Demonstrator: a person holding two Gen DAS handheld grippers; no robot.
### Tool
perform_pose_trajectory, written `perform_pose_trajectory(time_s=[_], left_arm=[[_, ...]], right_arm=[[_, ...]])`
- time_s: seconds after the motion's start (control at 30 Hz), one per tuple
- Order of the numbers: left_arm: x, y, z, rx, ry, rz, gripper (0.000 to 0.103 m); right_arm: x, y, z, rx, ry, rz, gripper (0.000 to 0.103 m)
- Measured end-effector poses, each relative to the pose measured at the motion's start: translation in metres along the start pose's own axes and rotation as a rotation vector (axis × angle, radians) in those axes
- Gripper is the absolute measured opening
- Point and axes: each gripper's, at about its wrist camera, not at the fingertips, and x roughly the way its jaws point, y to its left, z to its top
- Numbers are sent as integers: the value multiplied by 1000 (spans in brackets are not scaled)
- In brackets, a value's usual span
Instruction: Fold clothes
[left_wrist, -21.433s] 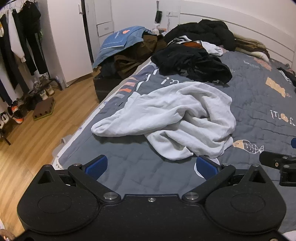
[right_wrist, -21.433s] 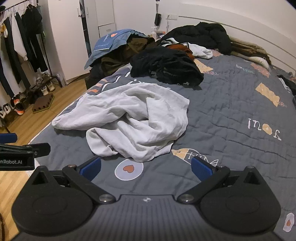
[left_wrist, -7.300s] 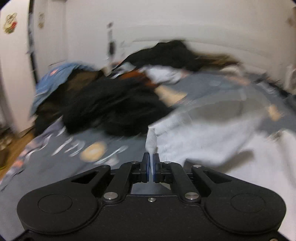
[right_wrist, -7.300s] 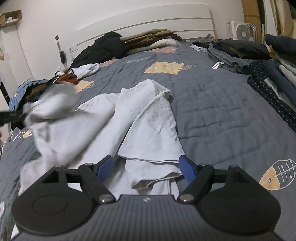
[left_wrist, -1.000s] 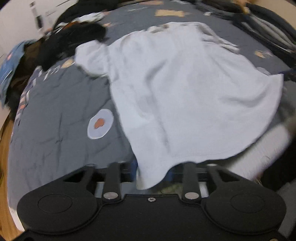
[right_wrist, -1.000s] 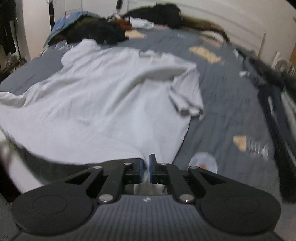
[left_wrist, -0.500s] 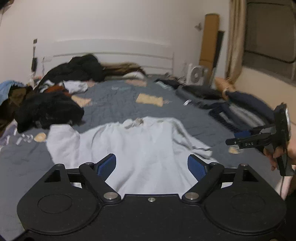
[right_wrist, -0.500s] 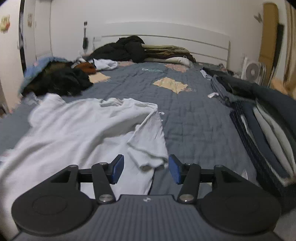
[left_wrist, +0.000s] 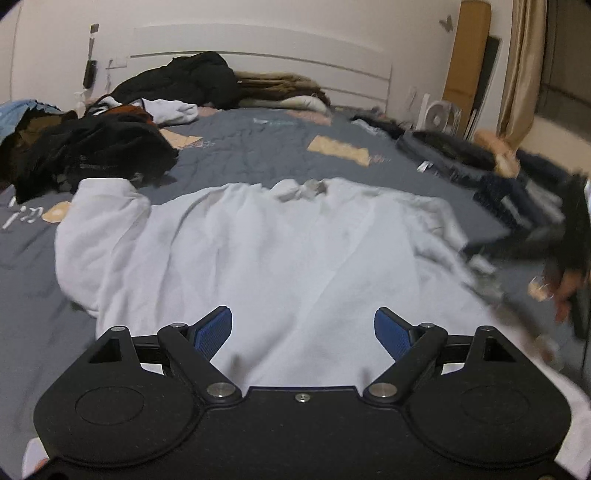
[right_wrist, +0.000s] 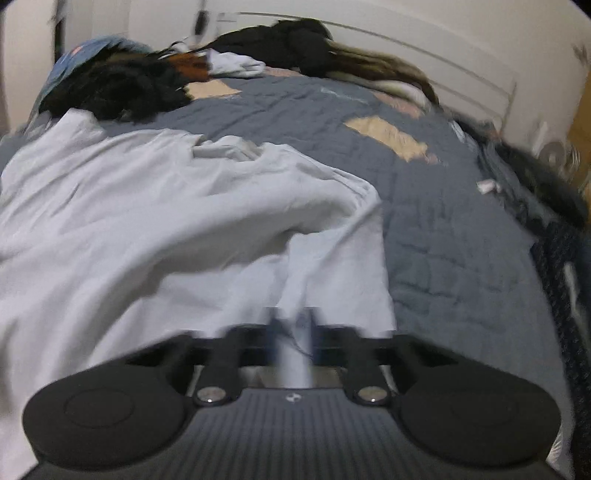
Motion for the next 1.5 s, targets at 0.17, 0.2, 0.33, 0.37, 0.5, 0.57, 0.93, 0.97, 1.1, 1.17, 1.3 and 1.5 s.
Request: perform_pose_trajectory(time_s=[0.17, 0.2, 0.33, 0.37, 0.5, 0.57, 0.93, 0.97, 1.1, 1.17, 1.3, 1.5], left_arm=[[-1, 1, 0, -14, -2, 4, 83], [-1, 0, 0, -9, -5, 4, 83], [1, 2, 1, -7, -3, 18, 83], [2, 3, 1, -13, -1, 22, 83], [6, 8, 1, -34, 8, 39, 83], [7, 10, 1, -36, 11, 45, 83], [9, 24, 4, -69, 24, 31, 83], [9, 25, 5, -71, 21, 30, 83], [3, 31, 10, -78, 9, 20, 83], [6, 40, 26, -30, -4, 5, 83], [25, 57, 63, 82, -16, -28, 83], [121, 72, 127, 270, 69, -82, 83]], right_arm=[[20, -21, 14, 23, -19, -59, 2], [21, -31, 20, 25, -31, -96, 2], [40, -72, 44, 50, -56, -237, 2], [46, -82, 50, 58, -61, -272, 2], [67, -107, 74, 33, -76, -376, 2], [78, -119, 86, 19, -84, -427, 2], [117, -128, 97, 21, 88, -319, 16], [109, -122, 99, 30, 71, -277, 23], [105, -66, 109, -44, 50, -79, 46], [116, -28, 114, -104, 53, 15, 48], [146, 31, 120, -232, 91, 104, 48], [176, 74, 129, -397, 121, 193, 49]])
